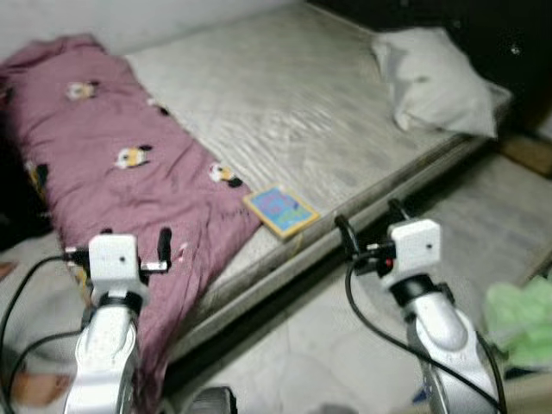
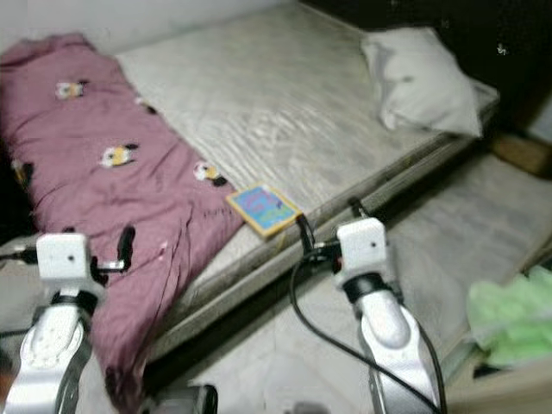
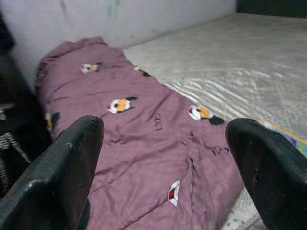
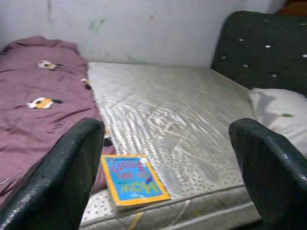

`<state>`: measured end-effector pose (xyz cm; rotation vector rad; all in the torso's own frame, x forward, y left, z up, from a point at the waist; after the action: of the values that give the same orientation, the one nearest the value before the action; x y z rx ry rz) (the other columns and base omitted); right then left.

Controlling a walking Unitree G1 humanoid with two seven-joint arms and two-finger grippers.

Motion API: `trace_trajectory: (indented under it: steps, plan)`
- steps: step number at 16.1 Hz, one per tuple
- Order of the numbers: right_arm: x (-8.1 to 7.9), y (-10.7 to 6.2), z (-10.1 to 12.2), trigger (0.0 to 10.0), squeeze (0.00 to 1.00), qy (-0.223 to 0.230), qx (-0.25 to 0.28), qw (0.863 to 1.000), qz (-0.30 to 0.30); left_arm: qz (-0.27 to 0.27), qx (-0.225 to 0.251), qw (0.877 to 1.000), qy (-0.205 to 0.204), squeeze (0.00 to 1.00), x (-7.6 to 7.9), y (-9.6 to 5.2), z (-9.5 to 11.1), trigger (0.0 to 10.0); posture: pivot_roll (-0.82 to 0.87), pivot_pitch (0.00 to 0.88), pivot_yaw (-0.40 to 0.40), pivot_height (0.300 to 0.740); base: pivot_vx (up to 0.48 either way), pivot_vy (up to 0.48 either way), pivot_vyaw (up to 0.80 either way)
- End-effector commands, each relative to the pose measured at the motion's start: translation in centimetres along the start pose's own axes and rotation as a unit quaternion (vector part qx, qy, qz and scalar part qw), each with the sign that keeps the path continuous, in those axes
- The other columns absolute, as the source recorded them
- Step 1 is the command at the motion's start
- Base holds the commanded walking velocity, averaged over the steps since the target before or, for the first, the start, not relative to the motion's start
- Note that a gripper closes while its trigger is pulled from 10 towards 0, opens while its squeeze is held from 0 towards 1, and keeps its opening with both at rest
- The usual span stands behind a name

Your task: Clean up the room

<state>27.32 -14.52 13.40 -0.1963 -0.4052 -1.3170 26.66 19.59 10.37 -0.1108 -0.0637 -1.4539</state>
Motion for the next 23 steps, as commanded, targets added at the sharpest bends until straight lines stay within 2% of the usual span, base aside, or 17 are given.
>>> trace_trajectory:
  steps: [1, 12, 19, 23]
  plan:
    - [0.42, -0.12, -0.25, 10.0, 0.0, -0.002, -0.006, 1.0, -0.008, -0.006, 0.0, 1.0, -0.003, 0.0, 0.5, -0.12, -0.02, 10.0, -0.07, 0.101, -0.008, 0.74, 0.0, 0.0, 0.8]
    - [0.36, 0.12, -0.32, 10.0, 0.0, -0.008, -0.004, 1.0, -0.004, -0.019, 0.004, 1.0, -0.006, 0.0, 0.87, 0.27, 0.11, 10.0, -0.07, 0.093, -0.014, 0.74, 0.0, 0.0, 0.79]
    - [0.75, 0.28, -0.34, 10.0, 0.0, -0.006, -0.003, 1.0, -0.01, -0.036, 0.006, 0.999, -0.008, 0.0, 1.41, 0.02, 0.06, 10.0, -0.07, 0.094, -0.017, 0.74, 0.0, 0.0, 0.0]
    - [0.6, 0.33, -0.34, 10.0, 0.0, -0.007, -0.003, 1.0, -0.009, -0.04, 0.007, 0.999, -0.008, 0.0, 1.44, 0.05, 0.1, 10.0, -0.07, 0.102, -0.011, 0.74, 0.265, 0.0, 0.0]
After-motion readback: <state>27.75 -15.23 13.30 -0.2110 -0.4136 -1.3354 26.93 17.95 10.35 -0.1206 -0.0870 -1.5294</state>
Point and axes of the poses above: a point about 5 cm out from each wrist's last joint towards the gripper, its own y axis pointing out of the wrist towards the gripper, its own z axis along the axis of the wrist's last joint, x = y × z, the point moved 4 cm from there along y, pointing out of the wrist towards the gripper, and after that the axes turned 13 degrees about -y, right-handed, at the moved point
